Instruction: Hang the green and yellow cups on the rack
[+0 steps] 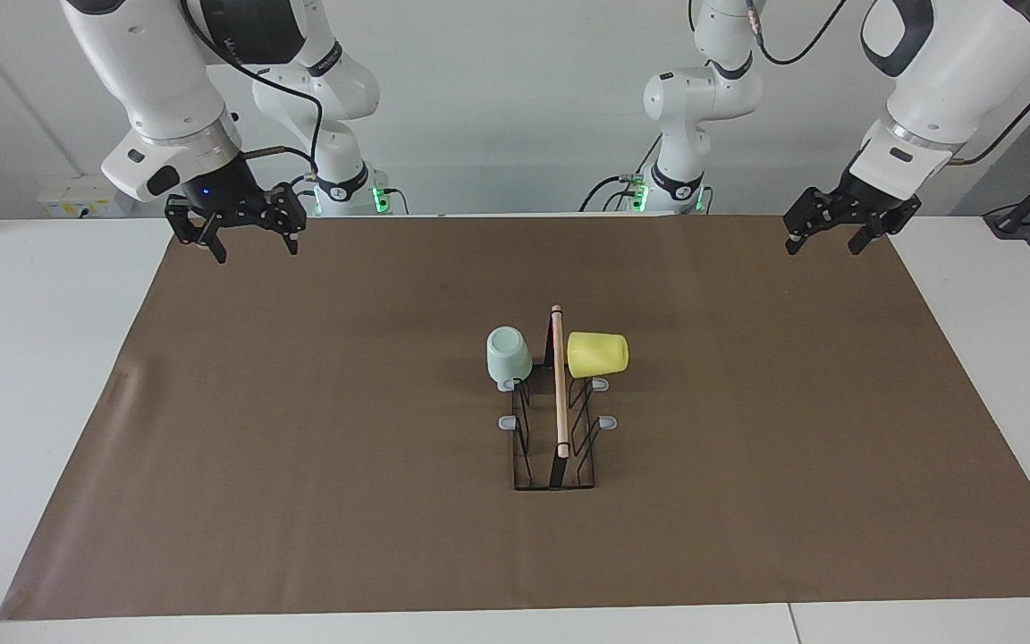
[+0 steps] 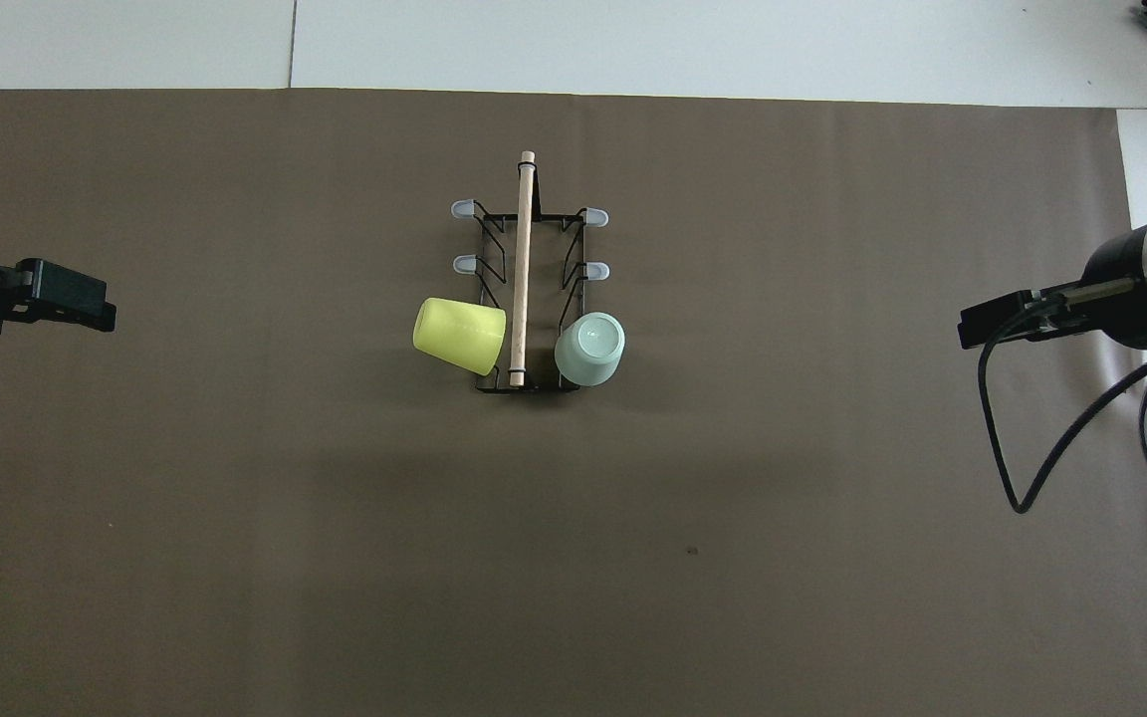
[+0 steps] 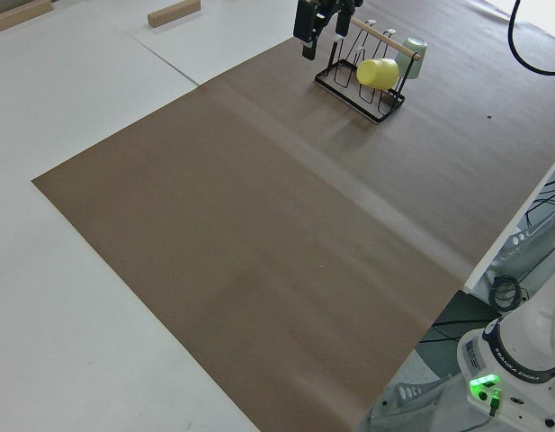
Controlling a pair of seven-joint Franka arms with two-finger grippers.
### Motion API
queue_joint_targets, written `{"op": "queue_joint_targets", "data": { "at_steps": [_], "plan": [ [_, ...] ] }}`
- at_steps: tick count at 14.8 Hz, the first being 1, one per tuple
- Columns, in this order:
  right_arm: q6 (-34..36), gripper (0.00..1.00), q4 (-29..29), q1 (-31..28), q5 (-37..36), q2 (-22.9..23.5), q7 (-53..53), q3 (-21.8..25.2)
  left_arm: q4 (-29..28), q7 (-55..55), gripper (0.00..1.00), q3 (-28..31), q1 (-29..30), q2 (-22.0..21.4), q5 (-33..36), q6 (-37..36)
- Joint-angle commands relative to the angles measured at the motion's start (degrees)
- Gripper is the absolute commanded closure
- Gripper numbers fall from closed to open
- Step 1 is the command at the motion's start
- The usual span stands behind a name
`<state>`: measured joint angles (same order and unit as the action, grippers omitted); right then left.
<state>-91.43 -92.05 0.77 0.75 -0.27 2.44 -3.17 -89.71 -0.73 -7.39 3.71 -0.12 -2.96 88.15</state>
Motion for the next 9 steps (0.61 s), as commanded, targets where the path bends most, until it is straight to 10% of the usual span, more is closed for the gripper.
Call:
{"op": "queue_joint_targets", "data": {
  "at_steps": [1, 9],
  "plan": [
    [-1.2, 0.00, 0.6, -1.0, -1.4, 0.7, 0.4, -1.1, -2.9, 1.3, 0.00, -1.3, 0.9, -2.4, 0.1, -0.2],
    [-4.2, 0.00, 0.2, -1.1, -2.2, 0.8, 0.7, -1.1, -2.3, 5.6, 0.00, -1.3, 0.9, -3.9, 5.1, -1.5]
  ]
}}
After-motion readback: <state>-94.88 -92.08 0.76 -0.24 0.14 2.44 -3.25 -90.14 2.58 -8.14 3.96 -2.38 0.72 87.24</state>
